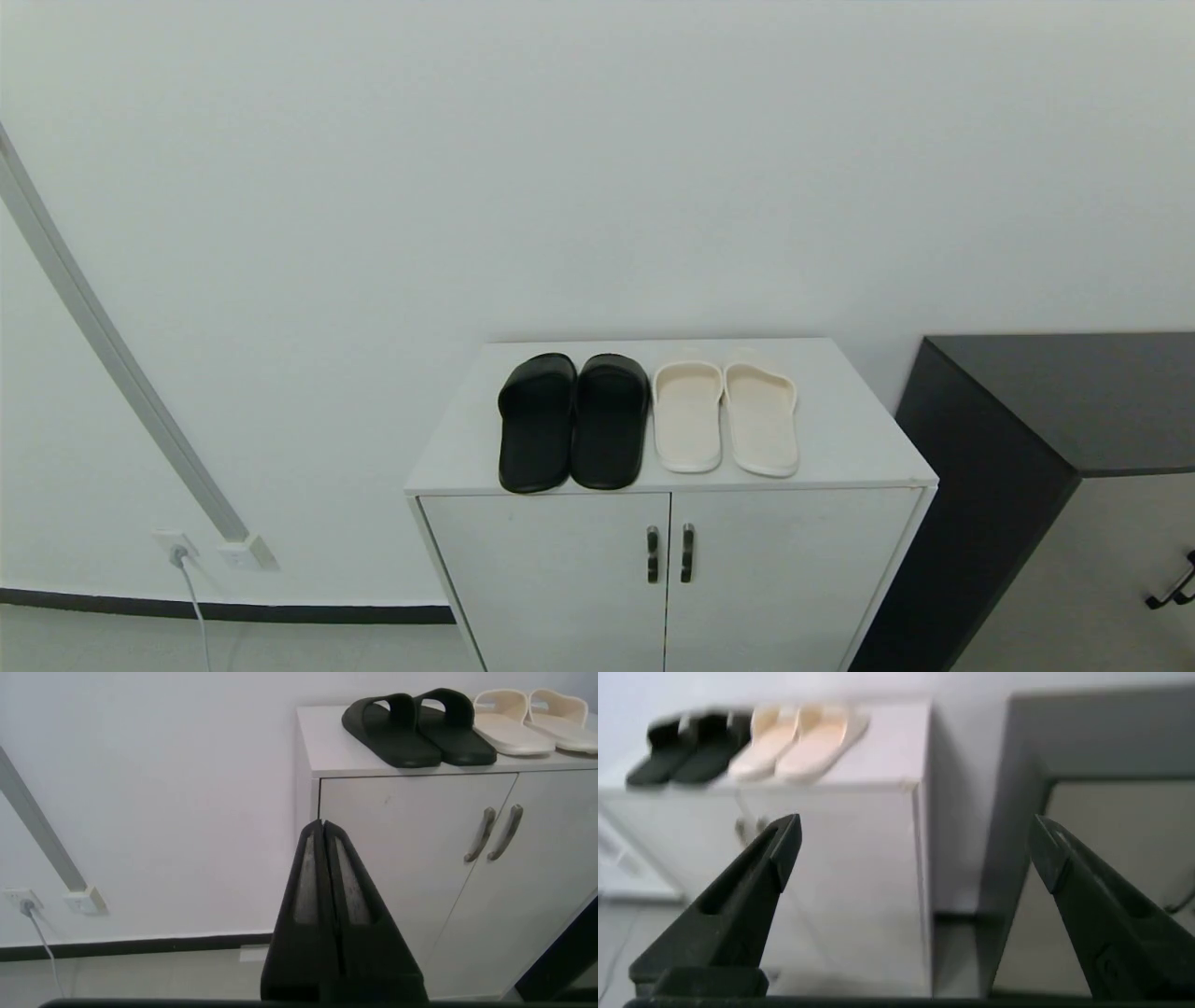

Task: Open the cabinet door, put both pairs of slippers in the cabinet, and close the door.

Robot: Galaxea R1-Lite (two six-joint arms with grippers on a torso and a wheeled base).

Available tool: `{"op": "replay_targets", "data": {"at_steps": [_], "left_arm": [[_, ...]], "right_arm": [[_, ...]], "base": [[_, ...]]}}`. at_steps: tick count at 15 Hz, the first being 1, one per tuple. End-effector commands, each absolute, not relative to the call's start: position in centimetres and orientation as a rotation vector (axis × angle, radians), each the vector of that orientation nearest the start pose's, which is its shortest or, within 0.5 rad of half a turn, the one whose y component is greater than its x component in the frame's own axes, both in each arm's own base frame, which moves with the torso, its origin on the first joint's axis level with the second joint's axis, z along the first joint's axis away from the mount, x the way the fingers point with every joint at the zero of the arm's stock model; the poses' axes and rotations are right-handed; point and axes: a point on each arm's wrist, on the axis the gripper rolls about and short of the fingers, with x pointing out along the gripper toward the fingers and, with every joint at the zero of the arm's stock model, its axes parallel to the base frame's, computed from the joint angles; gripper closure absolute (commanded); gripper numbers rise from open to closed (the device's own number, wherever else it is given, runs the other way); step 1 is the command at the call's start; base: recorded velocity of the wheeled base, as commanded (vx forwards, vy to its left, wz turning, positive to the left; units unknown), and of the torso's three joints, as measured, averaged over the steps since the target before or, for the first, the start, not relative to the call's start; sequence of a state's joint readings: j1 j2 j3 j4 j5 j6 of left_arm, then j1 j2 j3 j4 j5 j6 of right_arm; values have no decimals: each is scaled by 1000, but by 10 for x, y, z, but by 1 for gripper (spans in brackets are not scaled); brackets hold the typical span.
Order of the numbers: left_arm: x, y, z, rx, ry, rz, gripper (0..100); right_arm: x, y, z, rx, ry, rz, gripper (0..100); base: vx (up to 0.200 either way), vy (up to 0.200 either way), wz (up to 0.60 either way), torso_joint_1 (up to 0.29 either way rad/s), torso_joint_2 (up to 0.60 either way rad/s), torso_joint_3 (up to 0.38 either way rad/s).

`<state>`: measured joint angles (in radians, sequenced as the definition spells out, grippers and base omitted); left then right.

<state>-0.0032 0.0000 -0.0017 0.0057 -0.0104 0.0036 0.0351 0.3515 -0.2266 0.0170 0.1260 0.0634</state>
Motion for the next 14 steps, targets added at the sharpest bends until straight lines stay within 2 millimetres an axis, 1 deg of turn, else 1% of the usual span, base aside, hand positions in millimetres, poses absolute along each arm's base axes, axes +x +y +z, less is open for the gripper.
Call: {"op": "replay_targets", "data": {"at_steps": [1,3,5,7,8,9,10,13,14], "left_arm": [[-23,0,75,5,5,-14,100],[-23,0,75,5,5,-14,100],[-23,0,75,3,5,-14,100],[-23,0,75,3,5,-14,100],[-23,0,75,3,5,-14,100],[-23,0,75,3,5,-14,100],[-23,0,75,5,5,-14,100],[-23,0,75,3,5,-14,100],[-23,0,75,3,5,-14,100]], "right_arm": [[48,7,139,89,346,244,0],[79,15,151,81,357,304,0],[105,28,165,61,342,353,0],[127,48,183,91,345,367,0],[131,56,187,106,347,378,0],[144,78,192,108,369,378,0],[155,95,194,106,382,368,0],[186,139,203,146,389,375,0],[196,151,204,145,378,364,0]], "base": [[0,0,0,0,0,0],[0,0,0,0,0,0],[0,0,0,0,0,0],[0,0,0,0,0,0],[0,0,0,0,0,0],[0,0,0,0,0,0],[0,0,0,0,0,0],[0,0,0,0,0,0],[0,0,0,0,0,0]]}}
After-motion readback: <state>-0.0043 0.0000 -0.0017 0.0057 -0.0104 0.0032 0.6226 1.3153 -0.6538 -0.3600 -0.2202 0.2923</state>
